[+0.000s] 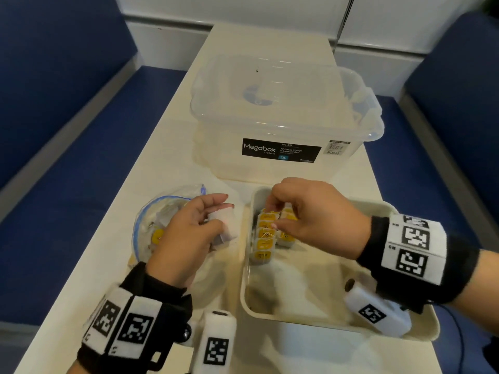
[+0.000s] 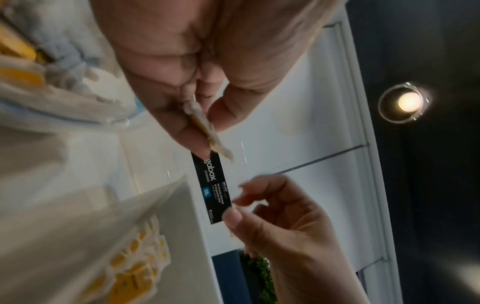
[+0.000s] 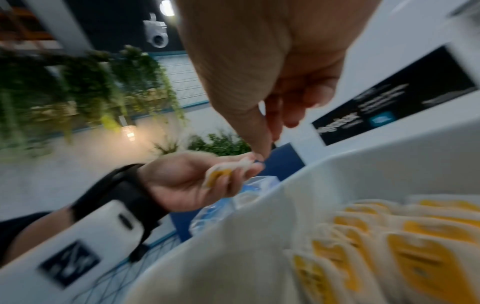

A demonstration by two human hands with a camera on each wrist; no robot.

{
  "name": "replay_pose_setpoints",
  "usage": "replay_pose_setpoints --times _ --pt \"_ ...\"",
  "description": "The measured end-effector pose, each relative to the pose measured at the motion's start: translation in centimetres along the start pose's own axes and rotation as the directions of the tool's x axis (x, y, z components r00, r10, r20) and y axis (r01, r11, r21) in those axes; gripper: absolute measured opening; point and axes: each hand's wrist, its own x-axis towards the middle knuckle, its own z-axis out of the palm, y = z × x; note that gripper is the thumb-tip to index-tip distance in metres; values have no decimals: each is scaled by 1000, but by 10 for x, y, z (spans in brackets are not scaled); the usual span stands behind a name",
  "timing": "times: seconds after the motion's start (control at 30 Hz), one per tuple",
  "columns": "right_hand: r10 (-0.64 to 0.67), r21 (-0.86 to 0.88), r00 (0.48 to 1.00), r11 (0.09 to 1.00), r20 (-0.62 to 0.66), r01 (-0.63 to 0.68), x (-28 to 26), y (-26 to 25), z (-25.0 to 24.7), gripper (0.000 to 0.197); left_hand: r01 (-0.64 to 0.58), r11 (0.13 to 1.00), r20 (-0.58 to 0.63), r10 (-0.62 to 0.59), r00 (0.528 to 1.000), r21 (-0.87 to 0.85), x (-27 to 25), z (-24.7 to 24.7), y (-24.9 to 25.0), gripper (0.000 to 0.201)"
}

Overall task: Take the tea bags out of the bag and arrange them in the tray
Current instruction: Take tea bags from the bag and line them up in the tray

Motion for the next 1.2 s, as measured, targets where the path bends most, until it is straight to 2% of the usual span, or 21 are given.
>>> replay_pose_setpoints --times 0.07,0.13,0.17,0.27,0.3,0.37,0.43,0.47,0.53,0.57,0.63,0.7,0.83,0.97,1.1,1.2 --pt "-161 4 987 987 -13 161 -5 -15 4 30 33 997 37 -31 999 -64 -1 5 2 38" --pt "-277 -61 961 959 -10 276 -7 -23 11 38 42 993 94 -32 995 -113 -2 10 3 33" --pt "-314 -94 949 946 -23 311 -8 -25 14 37 43 990 117 -28 993 -134 -3 12 4 30" --pt "-371 -99 923 927 -99 362 -5 -26 16 12 53 986 151 -28 988 -158 -6 15 5 24" --pt "-355 -87 928 934 -115 346 -5 -25 15 13 62 985 154 -37 987 -159 -7 15 5 22" --pt "-246 -15 957 969 -152 246 -4 -25 13 13 89 983 151 -65 986 -158 -8 16 6 22" --pt "-44 194 984 978 -175 78 -3 -24 10 4 104 984 152 -82 985 -146 -10 15 6 37" --pt "51 322 983 947 -178 9 -2 -22 10 4 97 986 149 -77 986 -136 -11 15 6 46" --pt "202 539 965 838 -166 -83 1 -19 11 17 46 993 150 -29 988 -112 -13 15 7 57" --pt "261 623 954 774 -147 -116 2 -17 10 20 6 995 145 9 989 -104 -14 17 7 57" --pt "328 707 939 688 -102 -164 3 -16 10 20 -78 992 104 88 991 -97 -14 20 6 45" --pt "329 688 939 705 -100 -174 3 -14 10 19 -147 987 60 150 987 -59 -13 21 3 29" --pt "260 551 960 818 -101 -164 3 -13 1 12 -195 981 20 195 981 9 -9 21 2 5" --pt "169 423 982 899 -89 -117 11 -16 -28 1 -262 962 24 261 965 77 -4 23 13 5" --pt "96 266 995 960 -27 -85 18 -16 -52 6 -338 927 39 336 941 166 2 25 23 7" --pt "79 174 997 981 21 -82 15 -15 -60 8 -344 912 59 340 939 224 3 21 22 12"
